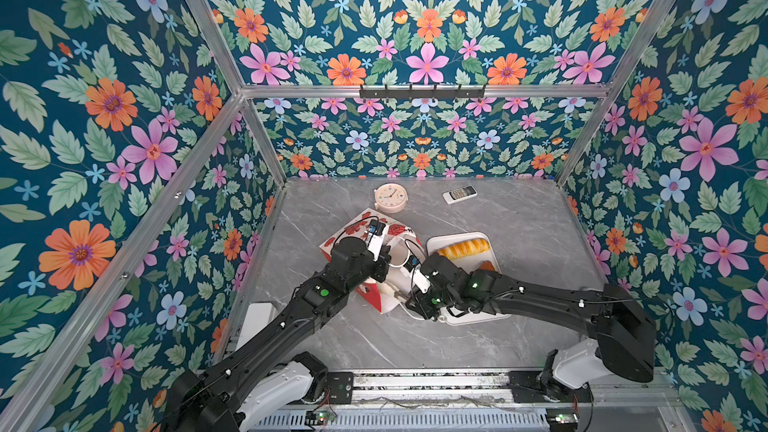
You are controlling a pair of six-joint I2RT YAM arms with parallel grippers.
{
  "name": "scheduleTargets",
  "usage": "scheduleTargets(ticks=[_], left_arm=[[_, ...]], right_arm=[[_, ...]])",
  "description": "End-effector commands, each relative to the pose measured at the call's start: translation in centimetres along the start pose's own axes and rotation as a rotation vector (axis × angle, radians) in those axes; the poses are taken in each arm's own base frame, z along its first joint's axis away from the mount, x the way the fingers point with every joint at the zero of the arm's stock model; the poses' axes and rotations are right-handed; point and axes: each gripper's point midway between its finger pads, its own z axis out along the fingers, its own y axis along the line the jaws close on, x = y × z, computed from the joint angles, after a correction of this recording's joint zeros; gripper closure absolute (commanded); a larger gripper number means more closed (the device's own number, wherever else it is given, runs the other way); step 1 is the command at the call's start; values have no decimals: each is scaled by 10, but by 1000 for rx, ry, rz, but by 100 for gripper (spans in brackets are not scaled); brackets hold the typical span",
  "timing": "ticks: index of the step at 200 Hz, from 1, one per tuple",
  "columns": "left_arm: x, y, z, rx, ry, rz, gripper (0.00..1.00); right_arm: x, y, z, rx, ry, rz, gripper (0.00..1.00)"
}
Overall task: Take the fake bread out of the paper bag
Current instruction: 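Close the tongs on the yellow croissant and lift it out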
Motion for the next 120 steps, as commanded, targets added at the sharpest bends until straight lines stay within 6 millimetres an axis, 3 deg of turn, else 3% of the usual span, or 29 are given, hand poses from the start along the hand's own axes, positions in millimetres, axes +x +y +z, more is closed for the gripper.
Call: scheduleTargets(ticks=[1,49,120], left_arm=[[-8,6,0,-33,-36,-13,98],[-6,10,4,-58,-36,-16,98],[-6,23,4,-131,-46,-28,98]], right_arm=[[5,-7,-16,21,-18,46,75],[35,-18,-50,10,-14,150,75],[57,-20,-100,-36,-85,293,75]])
